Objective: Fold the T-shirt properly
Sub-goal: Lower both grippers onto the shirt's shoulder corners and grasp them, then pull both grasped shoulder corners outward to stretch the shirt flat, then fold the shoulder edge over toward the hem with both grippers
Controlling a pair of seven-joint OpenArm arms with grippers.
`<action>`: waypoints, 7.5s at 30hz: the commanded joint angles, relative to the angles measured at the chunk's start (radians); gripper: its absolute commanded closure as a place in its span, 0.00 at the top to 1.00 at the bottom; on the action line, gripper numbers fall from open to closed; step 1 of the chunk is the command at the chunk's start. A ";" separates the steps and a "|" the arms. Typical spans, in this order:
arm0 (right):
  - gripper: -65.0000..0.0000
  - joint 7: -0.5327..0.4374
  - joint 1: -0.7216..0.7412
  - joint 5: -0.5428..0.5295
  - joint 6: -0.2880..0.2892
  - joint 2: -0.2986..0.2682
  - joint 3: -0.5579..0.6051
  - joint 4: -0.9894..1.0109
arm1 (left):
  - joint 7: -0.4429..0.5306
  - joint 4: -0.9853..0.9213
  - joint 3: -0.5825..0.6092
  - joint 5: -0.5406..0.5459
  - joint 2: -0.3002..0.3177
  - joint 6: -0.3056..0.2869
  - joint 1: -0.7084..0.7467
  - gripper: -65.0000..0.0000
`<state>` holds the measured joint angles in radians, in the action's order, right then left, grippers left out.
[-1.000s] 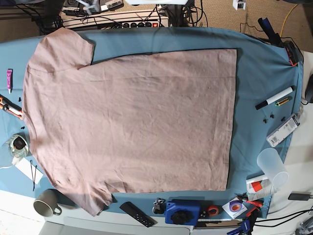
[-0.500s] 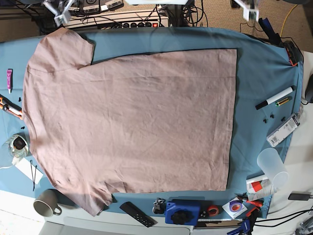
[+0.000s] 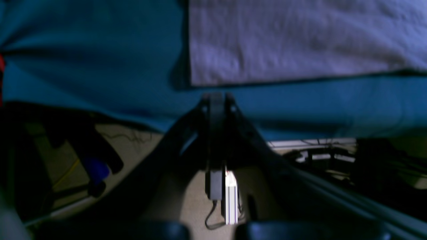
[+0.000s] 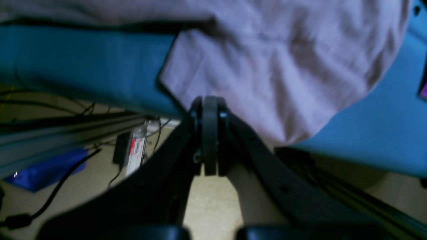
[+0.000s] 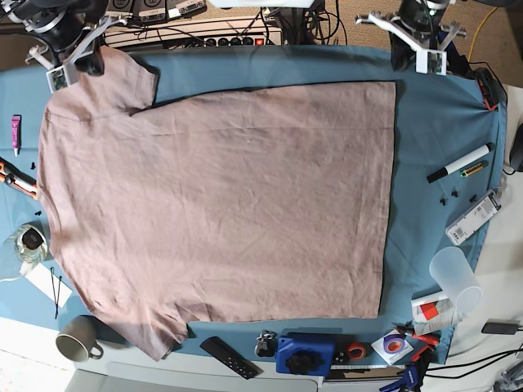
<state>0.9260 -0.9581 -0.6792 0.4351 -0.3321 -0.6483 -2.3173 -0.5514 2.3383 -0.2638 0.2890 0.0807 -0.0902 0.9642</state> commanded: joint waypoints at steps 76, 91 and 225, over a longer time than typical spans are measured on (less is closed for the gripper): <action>0.47 0.350 0.510 -0.577 0.263 -0.062 -0.190 1.067 | 0.045 0.018 -0.003 0.004 0.003 -0.063 -0.072 0.41; 0.47 0.368 0.509 -0.577 0.263 -0.062 -0.190 1.067 | -0.088 -0.196 -0.003 0.095 0.002 0.015 -0.293 0.41; 0.00 0.105 0.792 -0.165 0.263 -0.162 -0.206 0.894 | -0.121 -0.275 -0.183 0.107 0.003 -0.090 -0.533 0.00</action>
<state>1.0645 -0.1749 -0.8459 0.7124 -0.4557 -0.8459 -1.4082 -0.6979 2.0495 -0.4393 0.4126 0.0750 -0.2001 0.4313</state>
